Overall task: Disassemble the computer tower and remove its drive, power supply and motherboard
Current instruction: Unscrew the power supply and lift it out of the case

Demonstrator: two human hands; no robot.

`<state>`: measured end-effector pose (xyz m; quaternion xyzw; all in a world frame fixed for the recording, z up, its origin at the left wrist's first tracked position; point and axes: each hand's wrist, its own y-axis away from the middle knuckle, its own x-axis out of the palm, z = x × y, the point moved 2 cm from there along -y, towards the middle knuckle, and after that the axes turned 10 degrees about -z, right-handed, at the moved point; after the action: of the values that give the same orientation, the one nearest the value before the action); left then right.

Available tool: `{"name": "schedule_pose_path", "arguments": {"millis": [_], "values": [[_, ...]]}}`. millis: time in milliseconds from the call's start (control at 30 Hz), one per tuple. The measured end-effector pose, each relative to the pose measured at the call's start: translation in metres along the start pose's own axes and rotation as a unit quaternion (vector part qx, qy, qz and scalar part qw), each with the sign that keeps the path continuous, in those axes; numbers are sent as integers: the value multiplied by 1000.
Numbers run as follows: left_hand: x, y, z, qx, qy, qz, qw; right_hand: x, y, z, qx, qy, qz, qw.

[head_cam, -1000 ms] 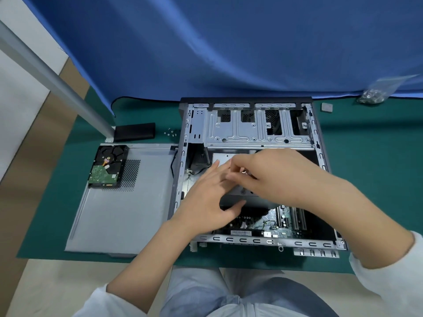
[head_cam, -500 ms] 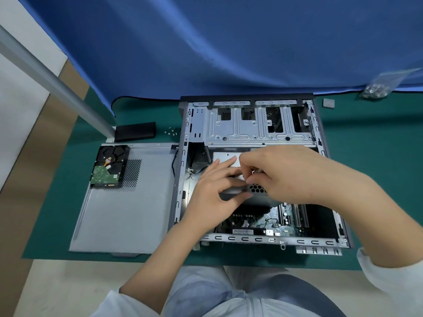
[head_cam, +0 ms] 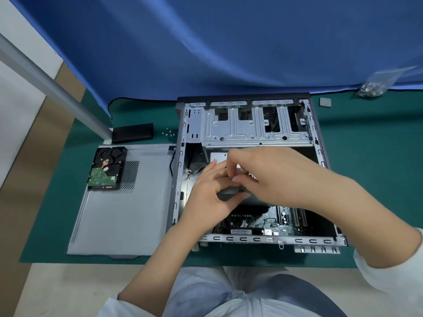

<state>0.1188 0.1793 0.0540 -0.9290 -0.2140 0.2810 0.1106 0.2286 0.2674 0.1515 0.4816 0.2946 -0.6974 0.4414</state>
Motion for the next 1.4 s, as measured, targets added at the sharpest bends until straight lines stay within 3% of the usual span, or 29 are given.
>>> {"name": "schedule_pose_path", "arguments": {"millis": [100, 267, 467, 633, 833, 1033, 1167, 1400], "values": [[0, -1, -2, 11, 0, 4, 1000, 1, 0, 3, -1, -13, 24, 1000], [2, 2, 7, -4, -17, -5, 1000, 4, -4, 0, 33, 71, -23, 997], [3, 1, 4, 12, 2, -16, 1000, 1, 2, -2, 38, -3, 17, 999], [3, 3, 8, 2, -25, -8, 1000, 3, 0, -5, 35, 69, -38, 996], [1, 1, 1, -12, 0, -9, 1000, 4, 0, -6, 26, -1, 7, 1000], [2, 0, 2, 6, -7, -15, 1000, 5, -5, -7, 33, 54, -4, 998], [2, 0, 1, 5, 5, -25, 1000, 5, -2, -8, 44, -11, 25, 999], [4, 1, 7, 5, -21, -16, 1000, 8, -6, -12, 51, 25, -16, 998]]}}
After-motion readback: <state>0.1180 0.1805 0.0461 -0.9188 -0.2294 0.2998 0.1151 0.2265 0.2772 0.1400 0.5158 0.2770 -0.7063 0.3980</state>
